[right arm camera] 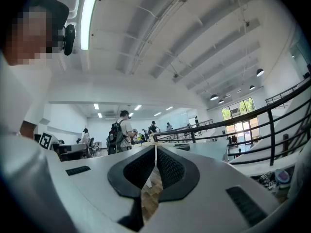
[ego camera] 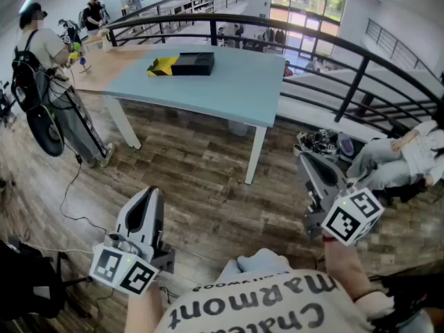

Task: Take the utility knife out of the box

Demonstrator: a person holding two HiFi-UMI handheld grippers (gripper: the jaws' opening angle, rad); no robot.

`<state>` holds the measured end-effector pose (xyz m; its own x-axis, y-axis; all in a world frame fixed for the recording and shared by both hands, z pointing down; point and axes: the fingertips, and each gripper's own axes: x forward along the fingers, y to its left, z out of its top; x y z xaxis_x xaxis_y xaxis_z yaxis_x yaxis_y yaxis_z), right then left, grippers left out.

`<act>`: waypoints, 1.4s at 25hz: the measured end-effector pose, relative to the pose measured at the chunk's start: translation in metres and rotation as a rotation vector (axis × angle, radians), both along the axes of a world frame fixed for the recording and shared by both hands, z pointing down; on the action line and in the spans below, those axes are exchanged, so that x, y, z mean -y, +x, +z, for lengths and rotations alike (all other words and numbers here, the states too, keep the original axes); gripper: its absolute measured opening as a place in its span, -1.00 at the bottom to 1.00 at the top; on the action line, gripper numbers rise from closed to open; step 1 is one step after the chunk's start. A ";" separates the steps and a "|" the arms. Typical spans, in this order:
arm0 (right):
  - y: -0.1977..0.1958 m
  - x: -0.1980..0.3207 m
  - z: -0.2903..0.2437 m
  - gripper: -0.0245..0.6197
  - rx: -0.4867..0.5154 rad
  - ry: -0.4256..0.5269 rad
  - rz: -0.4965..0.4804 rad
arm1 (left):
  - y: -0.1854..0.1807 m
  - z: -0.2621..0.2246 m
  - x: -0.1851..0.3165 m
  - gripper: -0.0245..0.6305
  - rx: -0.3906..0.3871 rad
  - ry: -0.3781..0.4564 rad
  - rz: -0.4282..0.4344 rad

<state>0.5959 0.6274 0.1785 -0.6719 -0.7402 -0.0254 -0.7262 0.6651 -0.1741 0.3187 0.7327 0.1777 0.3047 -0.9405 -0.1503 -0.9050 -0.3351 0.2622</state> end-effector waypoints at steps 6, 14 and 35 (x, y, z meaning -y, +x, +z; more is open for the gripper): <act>-0.003 0.019 0.017 -0.81 0.016 -0.037 0.003 | -0.023 0.007 0.021 -0.92 -0.037 -0.009 -0.042; -0.058 0.111 0.021 -0.81 0.046 -0.060 -0.075 | -0.067 -0.005 0.075 -0.92 -0.016 0.006 -0.121; -0.188 0.309 0.042 -0.81 -0.008 -0.068 -0.232 | -0.143 0.013 0.237 -0.92 -0.092 0.011 -0.246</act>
<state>0.4076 0.3183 0.2207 -0.8242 -0.5658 0.0252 -0.5567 0.8012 -0.2194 0.1755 0.4952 0.1904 0.0513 -0.9827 -0.1777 -0.9323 -0.1109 0.3442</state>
